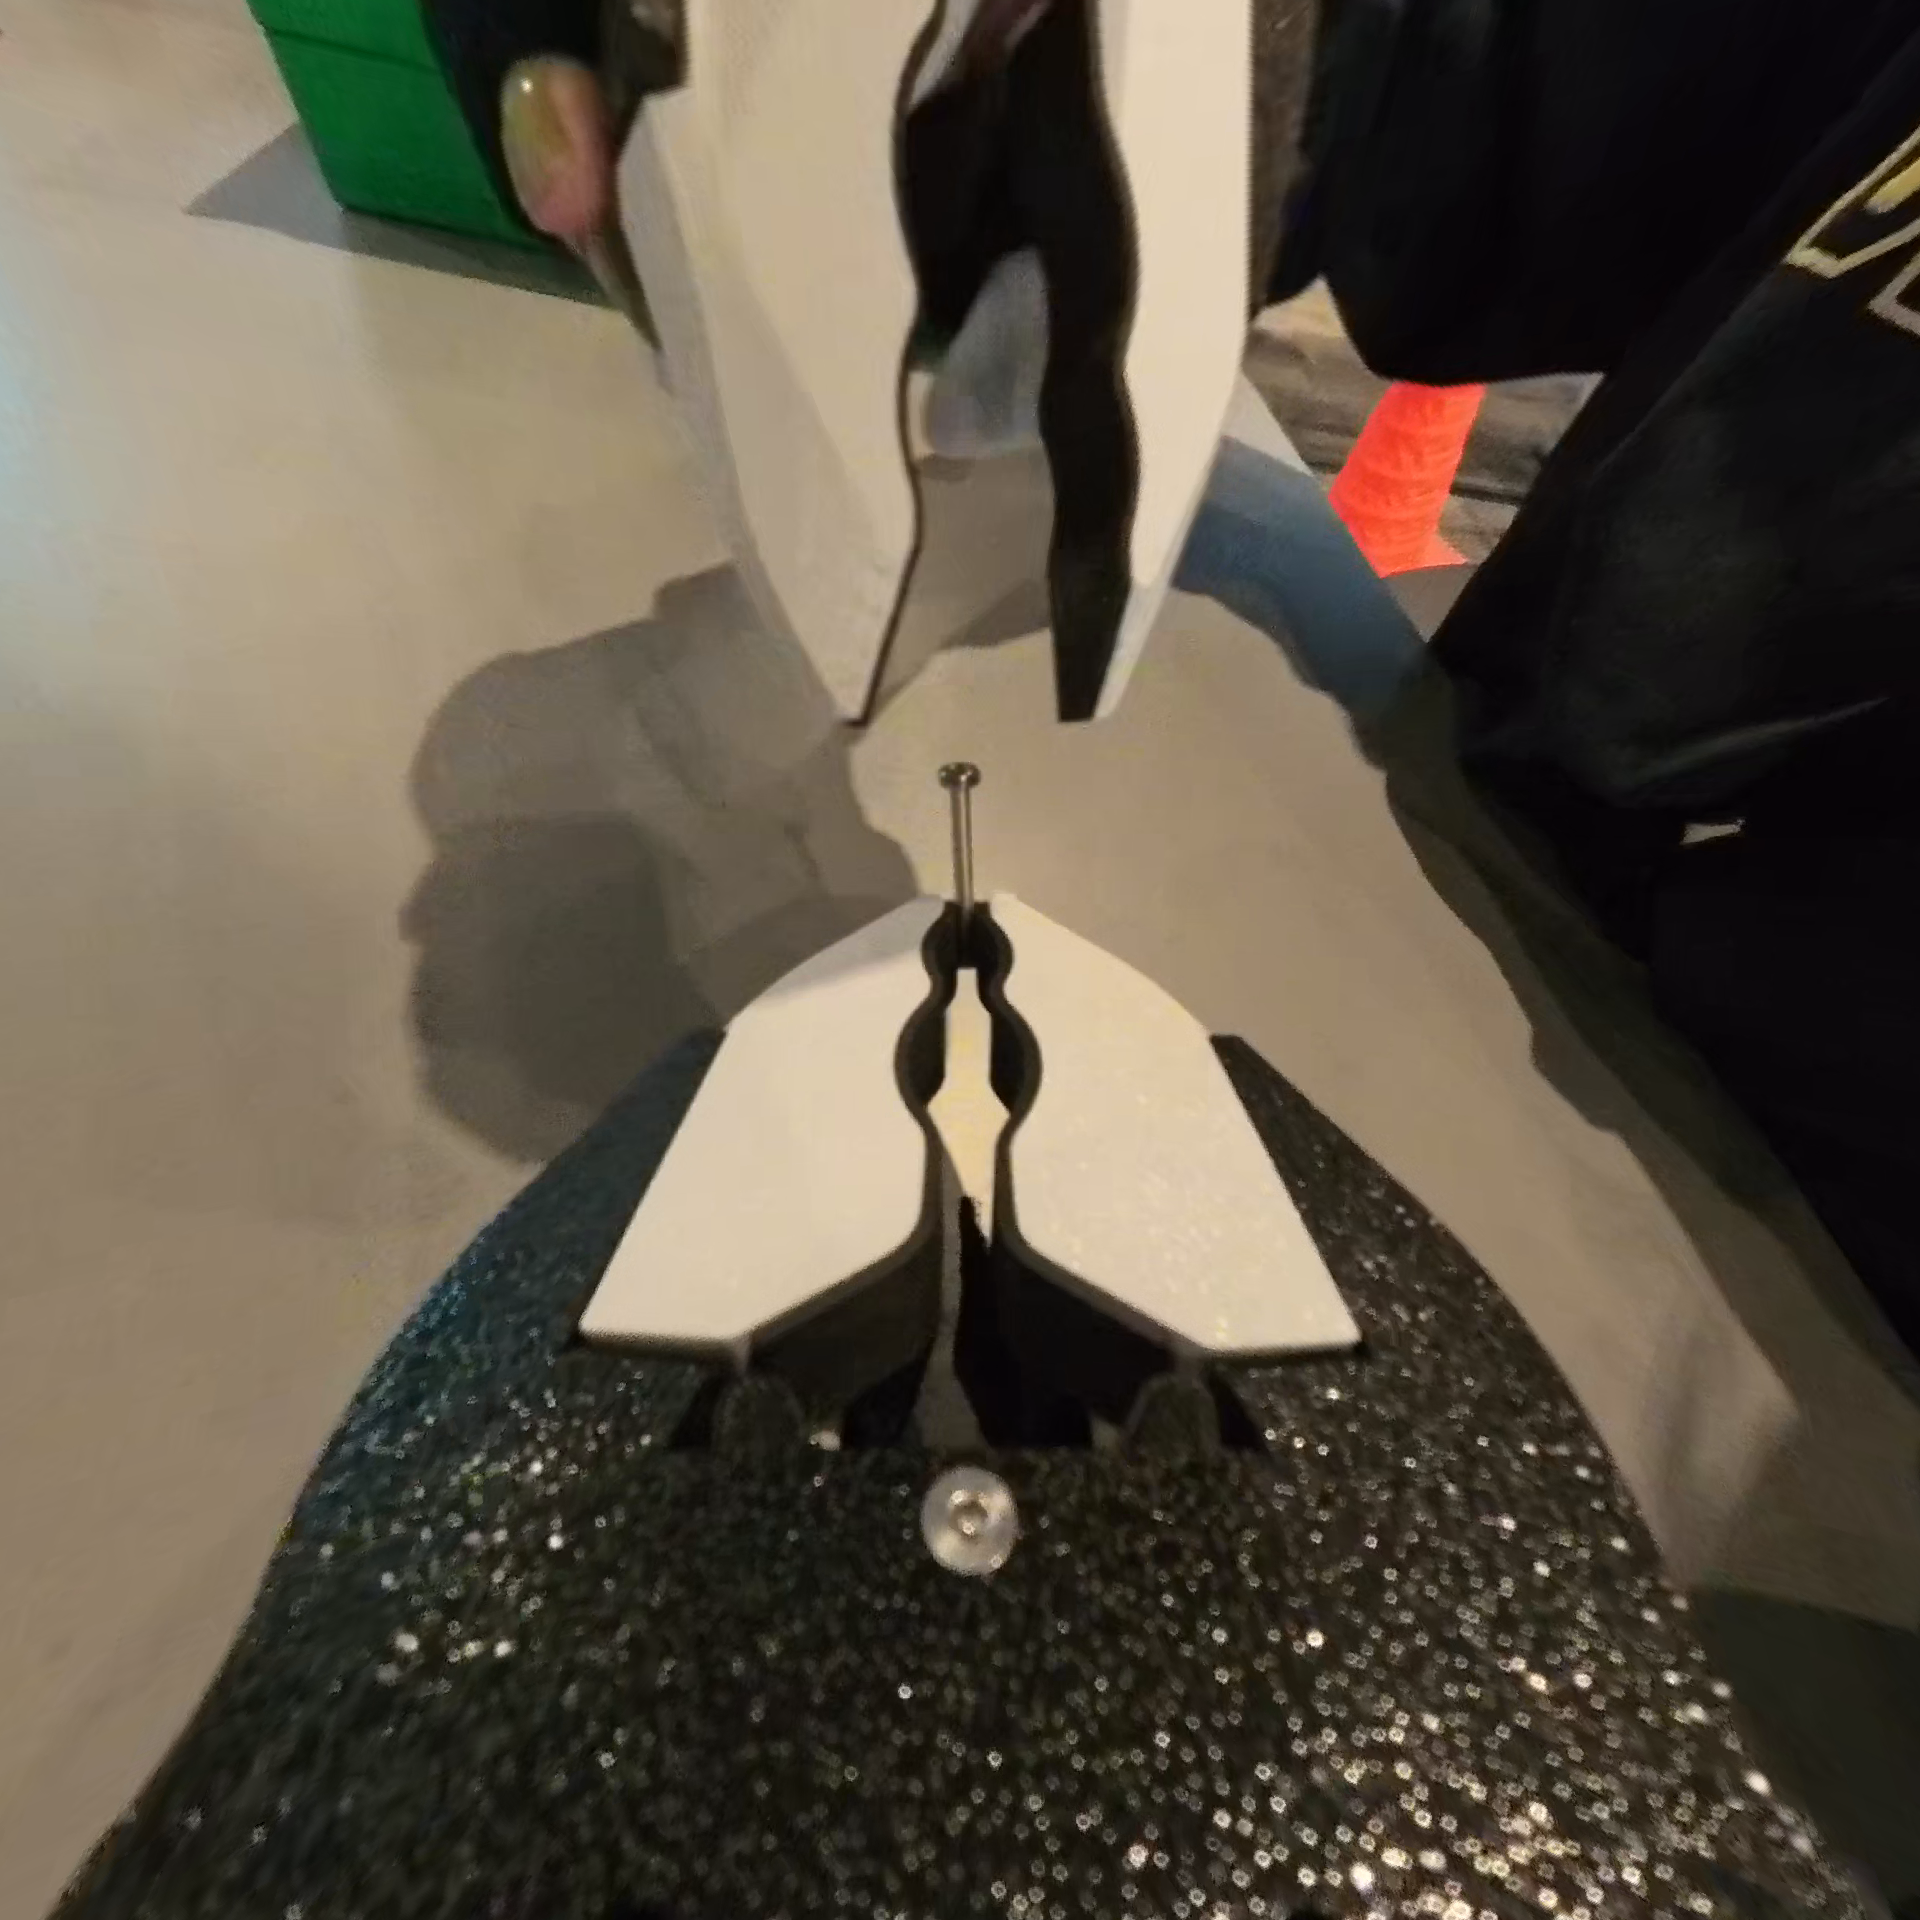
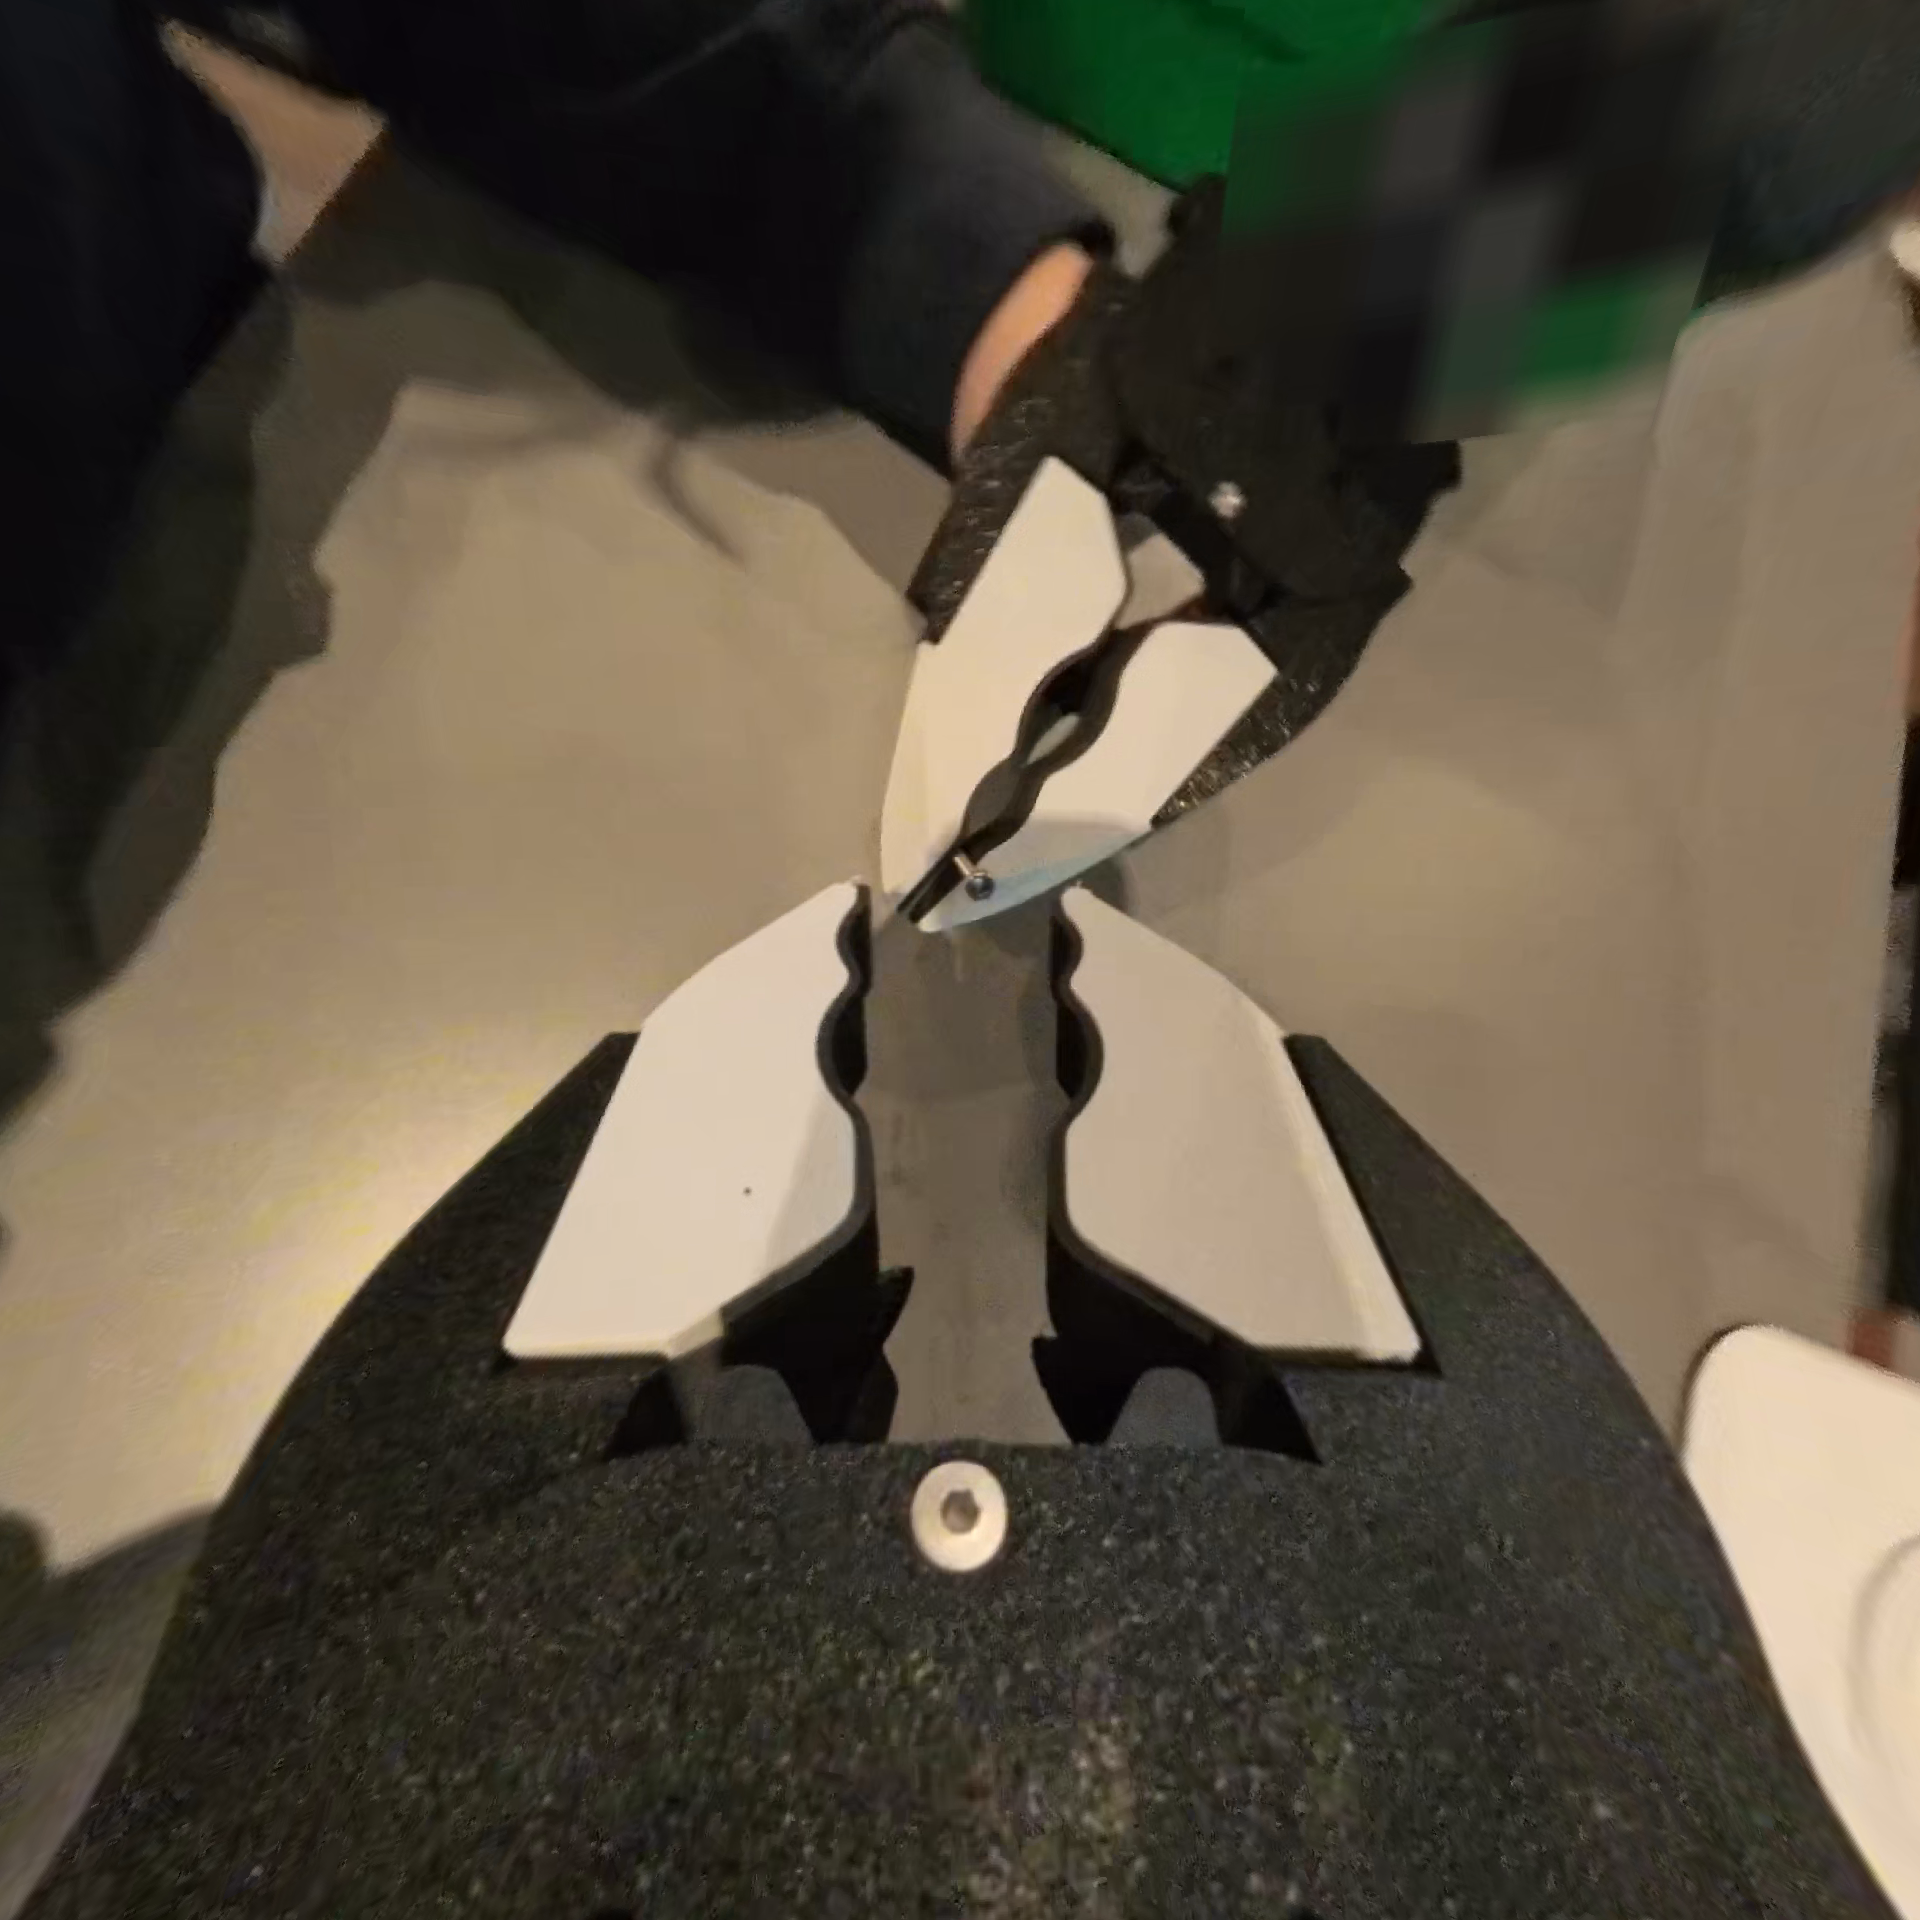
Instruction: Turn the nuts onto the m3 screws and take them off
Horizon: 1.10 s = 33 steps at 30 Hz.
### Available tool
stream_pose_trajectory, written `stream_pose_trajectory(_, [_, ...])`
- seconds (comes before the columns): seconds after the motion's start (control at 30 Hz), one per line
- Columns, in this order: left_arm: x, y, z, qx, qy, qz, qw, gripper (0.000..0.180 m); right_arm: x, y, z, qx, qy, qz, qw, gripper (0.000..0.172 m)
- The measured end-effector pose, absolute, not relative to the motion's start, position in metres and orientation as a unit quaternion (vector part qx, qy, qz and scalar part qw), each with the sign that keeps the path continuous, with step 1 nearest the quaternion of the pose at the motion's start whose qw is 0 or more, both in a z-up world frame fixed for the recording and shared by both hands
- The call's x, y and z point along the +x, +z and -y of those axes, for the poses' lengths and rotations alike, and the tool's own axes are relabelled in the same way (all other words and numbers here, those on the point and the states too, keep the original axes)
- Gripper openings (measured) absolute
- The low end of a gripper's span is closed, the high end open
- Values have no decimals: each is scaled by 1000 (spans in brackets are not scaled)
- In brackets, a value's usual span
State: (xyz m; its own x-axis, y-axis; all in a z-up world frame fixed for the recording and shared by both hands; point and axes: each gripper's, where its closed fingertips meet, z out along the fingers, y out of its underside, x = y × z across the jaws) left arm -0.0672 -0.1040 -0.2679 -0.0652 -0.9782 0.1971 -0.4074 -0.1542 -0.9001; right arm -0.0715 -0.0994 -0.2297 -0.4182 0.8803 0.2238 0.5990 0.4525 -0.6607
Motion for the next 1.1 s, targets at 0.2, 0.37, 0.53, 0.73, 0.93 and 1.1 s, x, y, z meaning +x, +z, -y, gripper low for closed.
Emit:
stream_pose_trajectory(0.2, [-67,-268,108,-600,-461,-579,304,2,-73,-229,105,-378,237,858,255,16])
stream_pose_trajectory(0.37, [-67,-268,110,-597,-462,-583,301,2,-76,-234,105,-355,221,878,233,13])
stream_pose_trajectory(0.53, [-68,-268,110,-596,-463,-583,301,2,-77,-238,102,-350,203,887,223,9])
stream_pose_trajectory(0.73, [-68,-268,110,-597,-461,-584,300,2,-77,-240,102,-364,202,882,222,6])
stream_pose_trajectory(0.93, [-68,-268,105,-609,-456,-571,308,2,-77,-240,95,-451,201,834,246,5])
stream_pose_trajectory(1.1, [-67,-273,104,-618,-438,-576,307,2,-76,-244,96,-548,184,773,261,5])
